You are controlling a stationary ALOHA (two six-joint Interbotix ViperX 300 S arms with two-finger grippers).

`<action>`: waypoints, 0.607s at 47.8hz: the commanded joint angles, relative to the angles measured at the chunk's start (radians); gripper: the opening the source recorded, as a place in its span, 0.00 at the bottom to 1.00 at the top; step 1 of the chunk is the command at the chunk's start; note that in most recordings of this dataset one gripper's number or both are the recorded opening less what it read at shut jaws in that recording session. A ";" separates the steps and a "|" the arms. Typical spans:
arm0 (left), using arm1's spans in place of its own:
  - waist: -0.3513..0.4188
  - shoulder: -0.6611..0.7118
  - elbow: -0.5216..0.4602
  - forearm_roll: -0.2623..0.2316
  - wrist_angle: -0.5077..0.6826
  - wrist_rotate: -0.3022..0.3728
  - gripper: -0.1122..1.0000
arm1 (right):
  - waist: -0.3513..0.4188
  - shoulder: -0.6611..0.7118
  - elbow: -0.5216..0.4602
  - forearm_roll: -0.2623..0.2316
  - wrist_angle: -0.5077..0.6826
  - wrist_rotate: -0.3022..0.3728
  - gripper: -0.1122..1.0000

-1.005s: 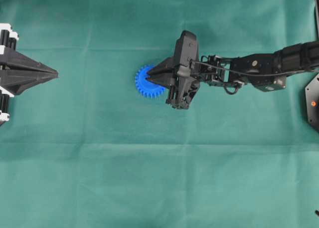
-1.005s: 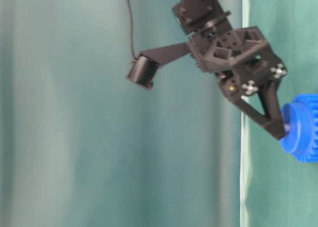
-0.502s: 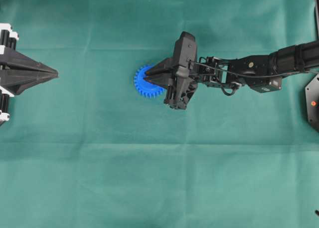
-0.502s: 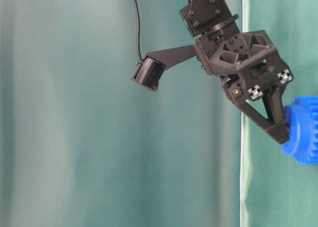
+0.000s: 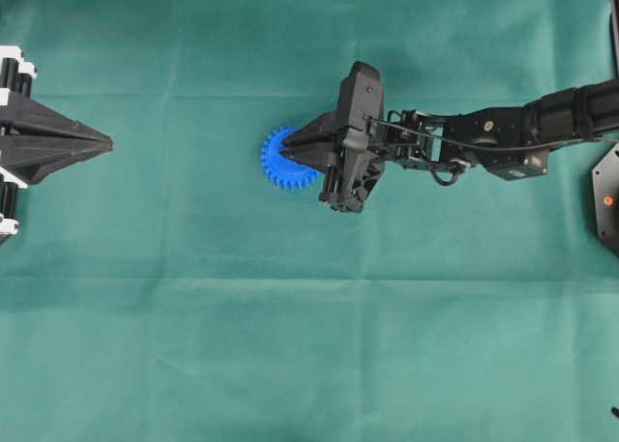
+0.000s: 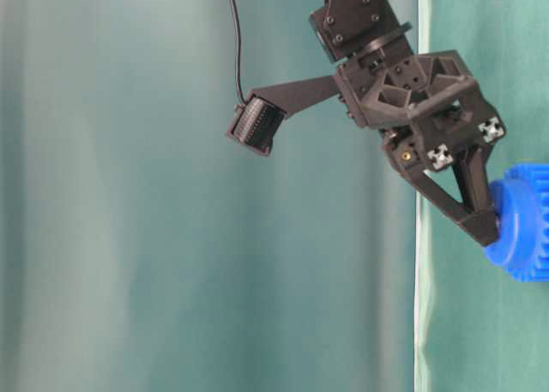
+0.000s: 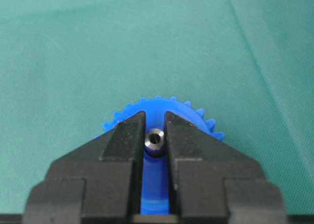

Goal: Insert the shaft placed at a random location into the center hole of the medium gear at another random location.

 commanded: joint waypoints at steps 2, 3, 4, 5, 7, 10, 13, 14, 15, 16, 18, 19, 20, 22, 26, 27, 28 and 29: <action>-0.002 0.008 -0.020 0.002 -0.006 0.000 0.10 | 0.000 -0.051 -0.005 0.000 0.005 0.009 0.41; -0.002 0.008 -0.021 0.002 -0.006 0.000 0.10 | 0.002 -0.055 -0.005 0.000 0.005 0.009 0.46; -0.002 0.008 -0.021 0.002 -0.006 0.000 0.10 | 0.002 -0.058 -0.005 0.000 0.005 0.009 0.52; -0.002 0.008 -0.021 0.002 -0.006 -0.002 0.10 | 0.002 -0.063 -0.005 0.000 0.006 0.009 0.57; -0.002 0.008 -0.021 0.002 -0.006 -0.002 0.10 | 0.002 -0.072 -0.005 0.000 0.006 0.006 0.68; -0.002 0.008 -0.021 0.002 -0.006 -0.002 0.10 | 0.002 -0.083 -0.005 -0.002 0.006 0.006 0.85; -0.002 0.008 -0.021 0.002 -0.006 -0.002 0.10 | 0.002 -0.097 -0.005 -0.002 0.006 0.003 0.93; -0.002 0.008 -0.021 0.002 -0.006 -0.002 0.10 | 0.000 -0.101 -0.005 -0.002 0.006 0.003 0.92; -0.002 0.008 -0.021 0.002 -0.006 -0.002 0.10 | 0.000 -0.106 -0.005 -0.002 0.008 0.002 0.91; -0.002 0.008 -0.021 0.002 -0.006 -0.002 0.10 | 0.002 -0.114 -0.005 -0.002 0.009 0.002 0.90; -0.002 0.008 -0.021 0.002 -0.006 0.000 0.10 | 0.000 -0.124 -0.005 -0.003 0.015 -0.002 0.88; -0.002 0.008 -0.021 0.002 -0.006 -0.002 0.10 | 0.002 -0.133 -0.005 -0.003 0.023 -0.003 0.87; -0.002 0.008 -0.021 0.002 -0.006 -0.002 0.10 | 0.000 -0.140 -0.005 -0.005 0.028 -0.005 0.87; 0.000 0.008 -0.021 0.002 -0.006 -0.002 0.10 | 0.002 -0.153 -0.006 -0.005 0.041 -0.008 0.88; -0.002 0.008 -0.021 0.002 -0.006 -0.002 0.10 | 0.002 -0.181 -0.008 -0.005 0.066 -0.017 0.88; -0.002 0.008 -0.021 0.002 -0.006 0.000 0.10 | 0.002 -0.187 -0.008 -0.005 0.069 -0.018 0.88; -0.002 0.006 -0.021 0.002 -0.006 0.000 0.10 | 0.000 -0.193 -0.008 -0.005 0.074 -0.021 0.88; -0.002 0.008 -0.021 0.002 -0.006 -0.002 0.10 | 0.000 -0.198 -0.008 -0.003 0.077 -0.021 0.88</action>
